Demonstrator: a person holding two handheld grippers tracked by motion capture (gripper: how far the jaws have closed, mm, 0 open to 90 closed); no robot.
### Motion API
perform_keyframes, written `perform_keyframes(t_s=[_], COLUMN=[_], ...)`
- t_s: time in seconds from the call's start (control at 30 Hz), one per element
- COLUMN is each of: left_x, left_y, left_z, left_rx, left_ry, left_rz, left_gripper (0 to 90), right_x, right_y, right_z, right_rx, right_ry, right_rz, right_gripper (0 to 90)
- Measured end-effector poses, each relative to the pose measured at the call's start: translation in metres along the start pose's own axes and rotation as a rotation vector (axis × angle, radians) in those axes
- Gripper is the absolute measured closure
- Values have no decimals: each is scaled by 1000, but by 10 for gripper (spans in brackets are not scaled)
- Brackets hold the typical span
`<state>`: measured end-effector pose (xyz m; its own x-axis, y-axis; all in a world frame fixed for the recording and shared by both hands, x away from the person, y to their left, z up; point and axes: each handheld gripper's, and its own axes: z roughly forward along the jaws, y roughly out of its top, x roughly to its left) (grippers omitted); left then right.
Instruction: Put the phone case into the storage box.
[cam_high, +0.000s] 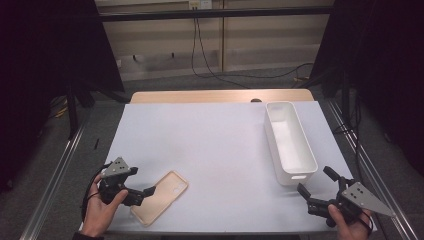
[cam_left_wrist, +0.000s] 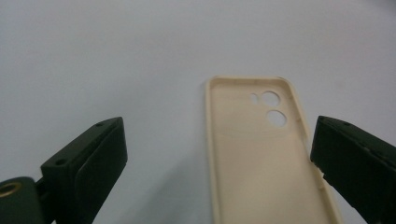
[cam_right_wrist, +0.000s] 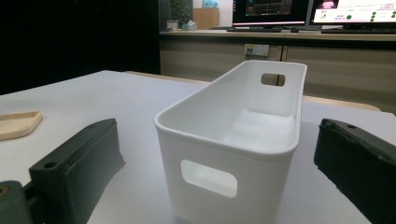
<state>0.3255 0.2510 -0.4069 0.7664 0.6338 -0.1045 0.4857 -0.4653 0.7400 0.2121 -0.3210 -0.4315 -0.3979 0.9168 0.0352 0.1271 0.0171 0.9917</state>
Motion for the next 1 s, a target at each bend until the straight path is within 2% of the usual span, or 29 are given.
perform_keyframes(t_s=[0.13,0.23,0.3,0.4,0.47,0.53,0.7,0.83,0.87,0.9,1.0], left_x=[-2,-3,-4,-4,-3,-1,-1,-1,-2,-2,-1], left_y=[1,0,-1,-4,-7,-9,-9,-8,-8,-8,-8], left_z=[-1,-1,0,2,4,6,7,11,12,12,12], left_rx=[30,80,108,183,199,223,252,313,320,329,359], left_ry=[-7,-47,-55,-63,-68,-77,-59,-39,-41,-39,3], left_rz=[12,-10,-5,12,7,20,21,42,42,50,47], left_gripper=[42,59,68,68,68,68,59,69,132,132,246], right_x=[0,0,0,0,0,0,0,0,0,0,0], right_y=[0,0,0,0,0,0,0,0,0,0,0], right_z=[0,0,0,0,0,0,0,1,0,0,0], right_rx=[-1,0,0,0,0,2,2,2,2,2,2], right_ry=[-2,-1,0,0,-1,0,0,1,-1,-1,-1], right_rz=[3,0,0,0,0,0,-1,-1,-1,-1,-1], right_gripper=[0,0,0,0,0,0,0,0,0,0,0])
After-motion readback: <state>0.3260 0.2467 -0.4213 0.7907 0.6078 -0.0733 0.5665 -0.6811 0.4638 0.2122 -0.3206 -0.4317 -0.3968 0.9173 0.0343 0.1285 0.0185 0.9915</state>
